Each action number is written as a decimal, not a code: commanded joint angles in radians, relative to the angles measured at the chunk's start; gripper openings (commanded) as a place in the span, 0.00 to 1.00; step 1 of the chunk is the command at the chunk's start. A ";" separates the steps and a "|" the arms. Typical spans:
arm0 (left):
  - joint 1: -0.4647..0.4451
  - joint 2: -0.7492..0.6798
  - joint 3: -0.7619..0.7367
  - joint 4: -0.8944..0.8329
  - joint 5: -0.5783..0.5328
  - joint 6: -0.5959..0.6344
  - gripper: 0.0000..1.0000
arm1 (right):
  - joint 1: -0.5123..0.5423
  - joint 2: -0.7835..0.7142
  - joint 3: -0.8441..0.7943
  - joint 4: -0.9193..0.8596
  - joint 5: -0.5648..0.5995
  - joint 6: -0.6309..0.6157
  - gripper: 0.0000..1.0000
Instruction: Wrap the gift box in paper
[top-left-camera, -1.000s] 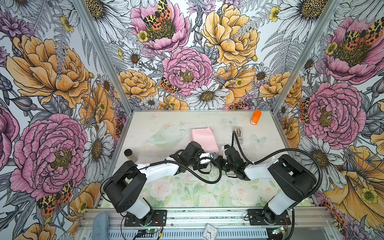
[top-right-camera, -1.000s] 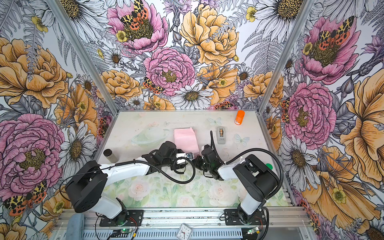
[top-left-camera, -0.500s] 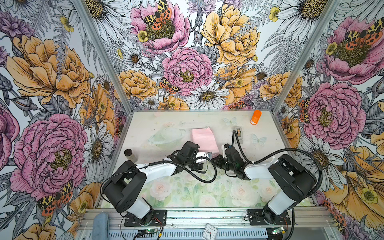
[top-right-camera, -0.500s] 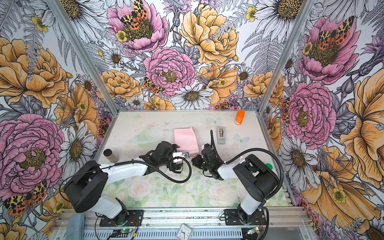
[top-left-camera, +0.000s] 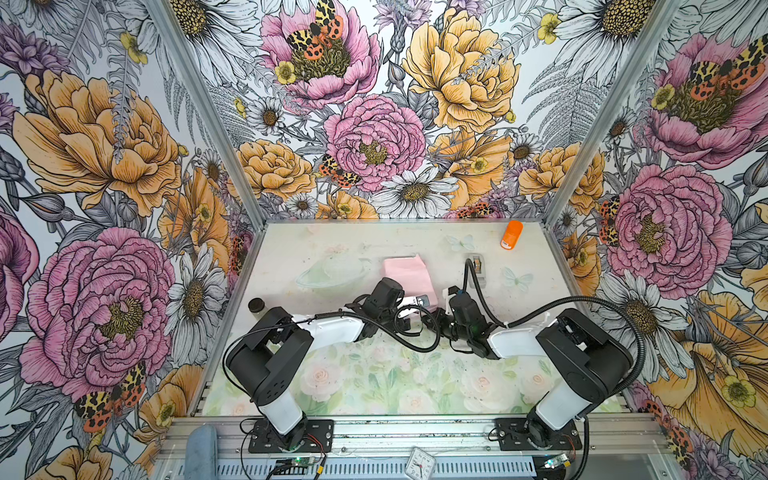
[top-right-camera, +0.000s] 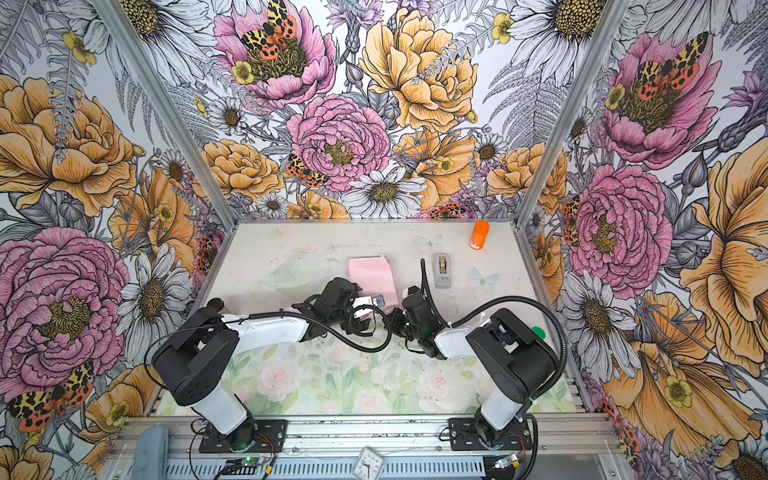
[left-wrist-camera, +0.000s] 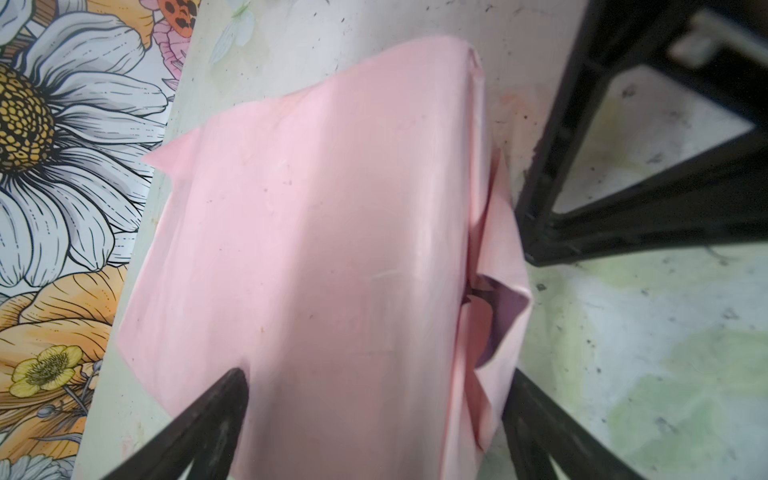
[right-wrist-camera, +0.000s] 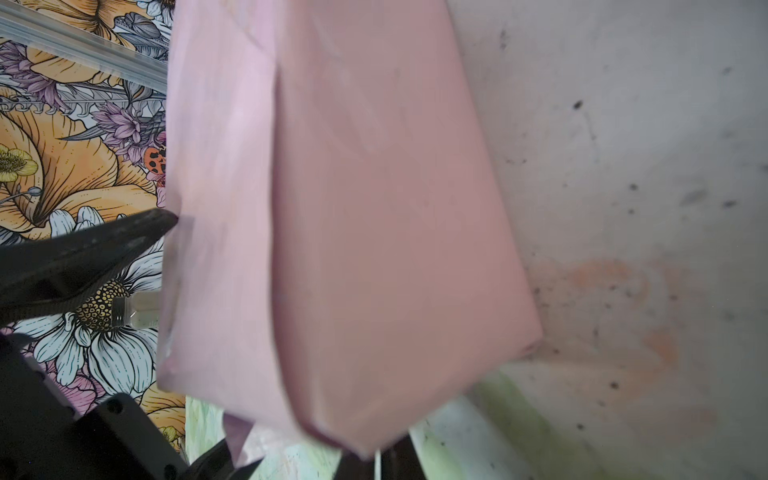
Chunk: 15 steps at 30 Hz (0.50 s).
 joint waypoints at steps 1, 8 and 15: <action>0.010 0.023 0.019 0.006 -0.024 -0.076 0.89 | -0.003 -0.007 0.012 0.014 0.023 -0.010 0.08; 0.007 0.030 0.027 0.001 -0.058 -0.121 0.83 | -0.019 -0.072 -0.036 0.029 0.028 -0.016 0.16; -0.003 0.030 0.043 -0.039 -0.099 -0.169 0.80 | -0.077 -0.302 -0.047 -0.216 0.097 -0.140 0.37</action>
